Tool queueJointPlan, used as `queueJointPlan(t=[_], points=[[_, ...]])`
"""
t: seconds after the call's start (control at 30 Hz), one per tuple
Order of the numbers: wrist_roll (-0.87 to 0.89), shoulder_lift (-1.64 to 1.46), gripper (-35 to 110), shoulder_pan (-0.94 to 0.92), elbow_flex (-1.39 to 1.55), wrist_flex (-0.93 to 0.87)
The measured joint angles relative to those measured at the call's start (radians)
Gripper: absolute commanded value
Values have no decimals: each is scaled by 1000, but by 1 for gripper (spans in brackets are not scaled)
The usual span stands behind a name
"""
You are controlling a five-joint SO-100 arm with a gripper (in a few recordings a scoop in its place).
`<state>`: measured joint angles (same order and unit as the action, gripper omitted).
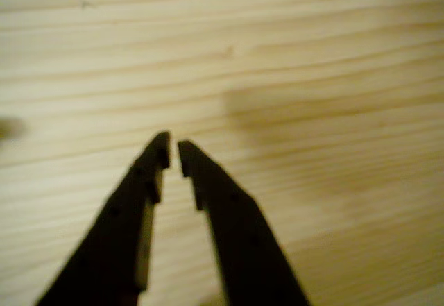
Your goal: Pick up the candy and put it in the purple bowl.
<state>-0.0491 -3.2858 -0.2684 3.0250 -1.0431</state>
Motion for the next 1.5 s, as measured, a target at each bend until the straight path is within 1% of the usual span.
queueJointPlan(t=[0.7, 1.4, 1.5], points=[[41, 0, -1, -32, 0, 0], [35, 0, -1, -32, 0, 0], [43, 14, -1, -32, -23, -34]])
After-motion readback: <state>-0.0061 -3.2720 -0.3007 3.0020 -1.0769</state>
